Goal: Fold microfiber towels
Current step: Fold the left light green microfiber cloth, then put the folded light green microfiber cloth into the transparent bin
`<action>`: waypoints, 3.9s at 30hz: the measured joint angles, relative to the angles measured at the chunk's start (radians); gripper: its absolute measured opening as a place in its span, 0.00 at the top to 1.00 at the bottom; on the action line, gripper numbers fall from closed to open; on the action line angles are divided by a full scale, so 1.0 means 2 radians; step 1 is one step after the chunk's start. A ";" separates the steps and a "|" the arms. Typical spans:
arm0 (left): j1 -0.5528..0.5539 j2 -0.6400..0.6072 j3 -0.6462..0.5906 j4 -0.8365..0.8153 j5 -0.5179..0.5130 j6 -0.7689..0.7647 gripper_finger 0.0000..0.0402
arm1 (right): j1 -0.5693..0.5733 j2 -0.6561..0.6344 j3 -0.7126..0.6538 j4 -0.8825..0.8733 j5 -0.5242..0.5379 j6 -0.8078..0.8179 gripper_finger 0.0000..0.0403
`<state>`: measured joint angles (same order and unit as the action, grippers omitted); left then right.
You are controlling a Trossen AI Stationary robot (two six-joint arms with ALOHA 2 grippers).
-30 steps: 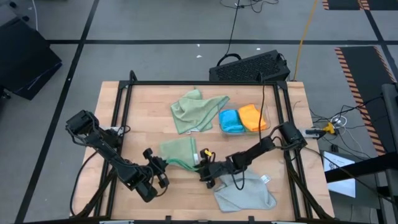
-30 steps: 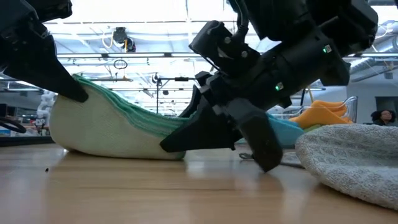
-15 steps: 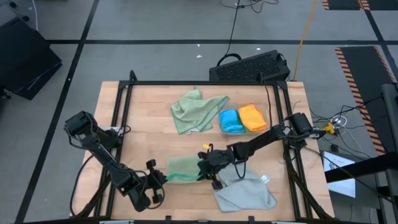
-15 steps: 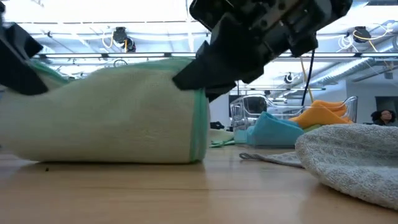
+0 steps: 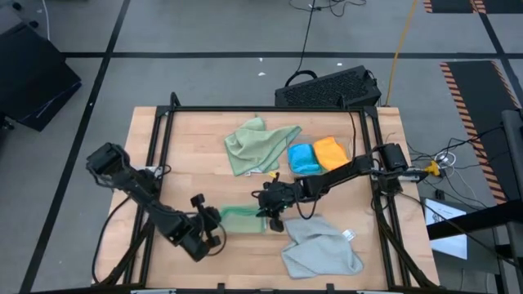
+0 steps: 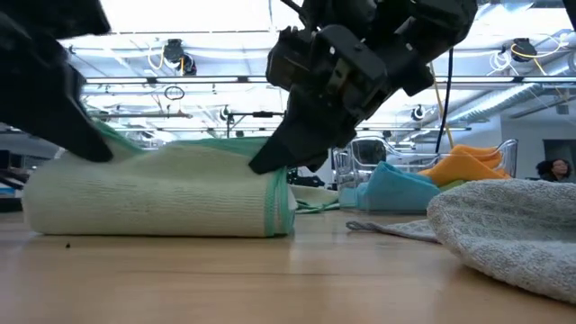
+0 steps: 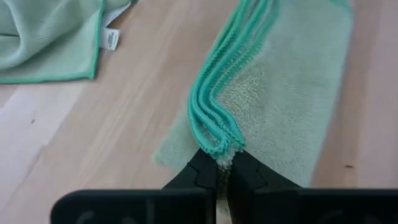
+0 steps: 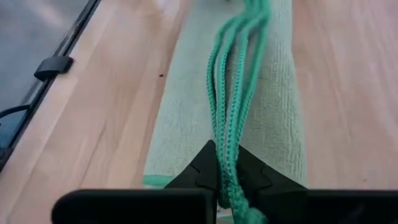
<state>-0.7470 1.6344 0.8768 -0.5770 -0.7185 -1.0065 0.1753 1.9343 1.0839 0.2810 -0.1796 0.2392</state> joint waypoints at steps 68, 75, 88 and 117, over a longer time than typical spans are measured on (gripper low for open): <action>0.010 0.026 0.039 0.190 -0.012 0.257 0.51 | 0.065 -0.005 -0.026 0.086 0.181 -0.120 0.89; 0.014 0.135 0.143 0.002 0.012 0.192 0.32 | 0.085 -0.053 -0.028 -0.064 0.239 -0.113 0.89; 0.038 0.189 0.189 -0.098 0.053 0.174 0.36 | 0.090 -0.094 -0.097 -0.019 0.248 -0.111 0.89; 0.190 0.098 0.184 -0.071 0.235 0.251 0.96 | 0.121 0.004 -0.067 0.196 0.309 -0.187 0.41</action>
<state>-0.3668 1.8313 1.2457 -0.7199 -0.2488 -0.5053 0.4169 1.9428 0.9498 0.6732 0.4393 -0.1356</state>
